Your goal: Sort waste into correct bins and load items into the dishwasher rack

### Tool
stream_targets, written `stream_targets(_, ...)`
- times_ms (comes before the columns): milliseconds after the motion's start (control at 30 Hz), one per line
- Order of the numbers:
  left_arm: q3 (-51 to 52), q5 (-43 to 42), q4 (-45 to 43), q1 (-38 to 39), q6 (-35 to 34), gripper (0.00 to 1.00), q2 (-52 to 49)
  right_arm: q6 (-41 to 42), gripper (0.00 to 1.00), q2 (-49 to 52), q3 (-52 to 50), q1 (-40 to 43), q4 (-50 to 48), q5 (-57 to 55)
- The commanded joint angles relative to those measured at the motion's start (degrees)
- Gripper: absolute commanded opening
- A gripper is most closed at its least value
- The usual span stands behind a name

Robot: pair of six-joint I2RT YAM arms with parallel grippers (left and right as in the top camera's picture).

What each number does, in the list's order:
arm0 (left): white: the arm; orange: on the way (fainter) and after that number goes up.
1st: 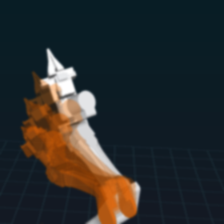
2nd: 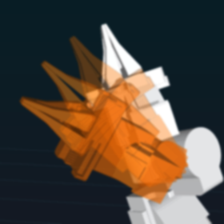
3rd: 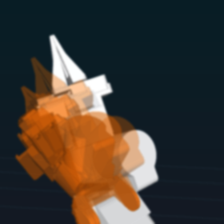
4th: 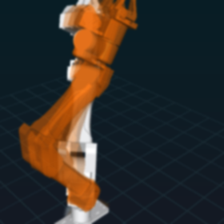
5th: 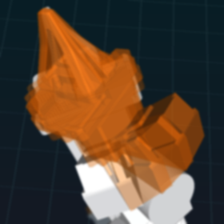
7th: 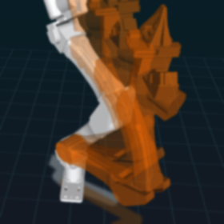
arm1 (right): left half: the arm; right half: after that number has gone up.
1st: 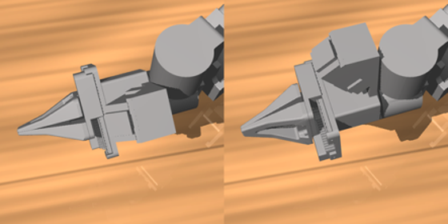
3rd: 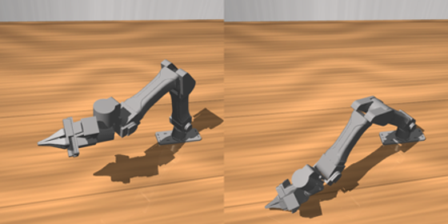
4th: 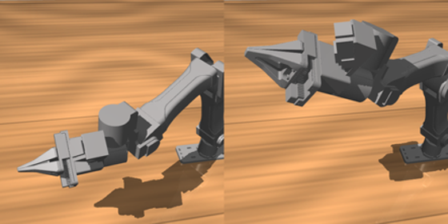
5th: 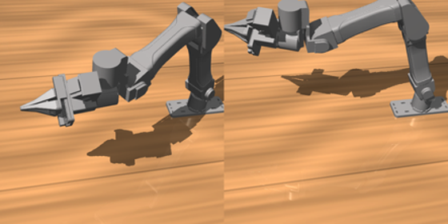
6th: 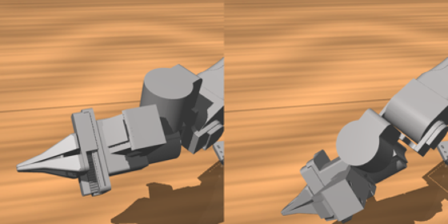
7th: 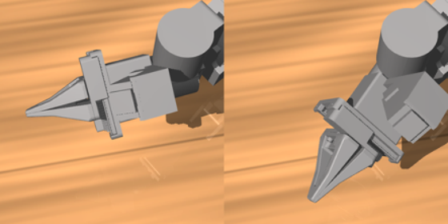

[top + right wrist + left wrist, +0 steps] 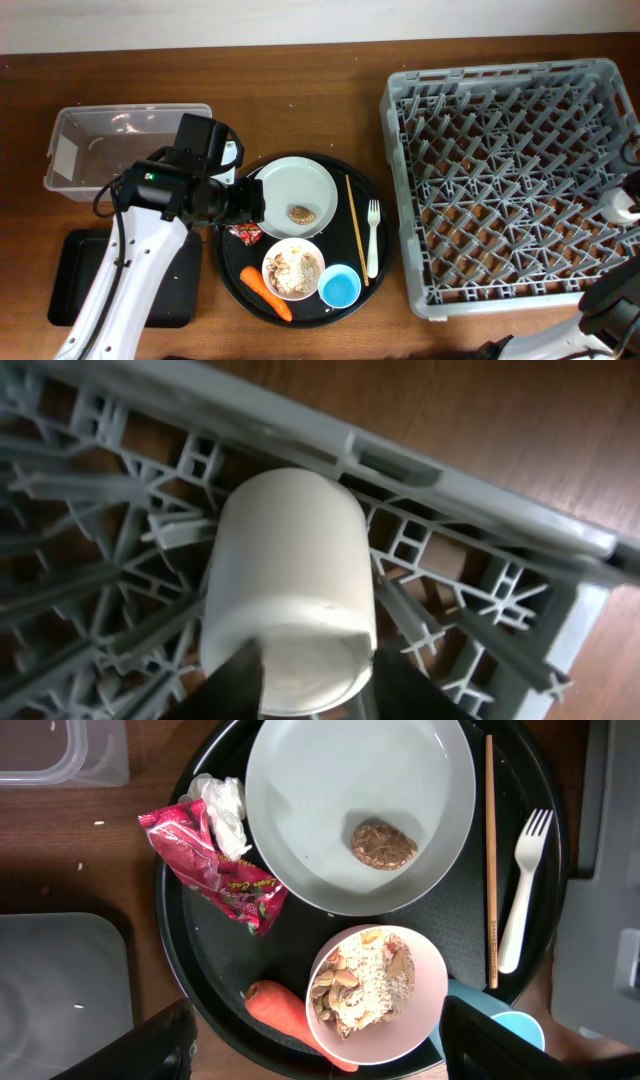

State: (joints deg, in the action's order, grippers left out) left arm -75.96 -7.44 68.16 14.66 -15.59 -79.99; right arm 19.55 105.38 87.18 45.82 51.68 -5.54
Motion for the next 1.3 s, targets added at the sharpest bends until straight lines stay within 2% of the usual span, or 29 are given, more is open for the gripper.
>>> stream_targets(0, 0.0, 0.2, 0.0, 0.2, 0.7, 0.77, 0.2, 0.5, 0.41, 0.1, -0.2, 0.3, -0.6, -1.9)
stream_targets(300, 0.0, 0.2, 0.7, 0.2, 0.7, 0.77, 0.2, 3.3, 0.41, 0.1, -0.2, 0.3, -1.3, -7.8)
stream_targets(667, 0.0, 0.2, 1.1, 0.2, 0.7, 0.77, 0.2, 3.0, 0.41, 5.2, -0.2, 0.3, -5.0, -6.9)
stream_targets(800, 0.0, 0.2, 1.1, 0.2, 0.7, 0.77, 0.2, 2.8, 0.51, 5.2, -0.1, 0.3, -5.0, -5.7)
stream_targets(933, 0.0, 0.2, 1.1, 0.2, 0.7, 0.77, 0.2, 2.8, 0.54, 4.3, 0.7, 0.3, -3.4, -0.1)
stream_targets(1100, 0.0, 0.3, 1.1, 0.2, 0.7, 0.77, 0.2, 3.5, 0.69, -0.1, 3.7, 0.3, 4.7, 2.3)
stream_targets(1267, 0.0, 0.3, 1.1, 0.2, 0.7, 0.77, 0.2, 3.5, 0.76, -2.4, 3.7, 0.3, 10.9, 2.1)
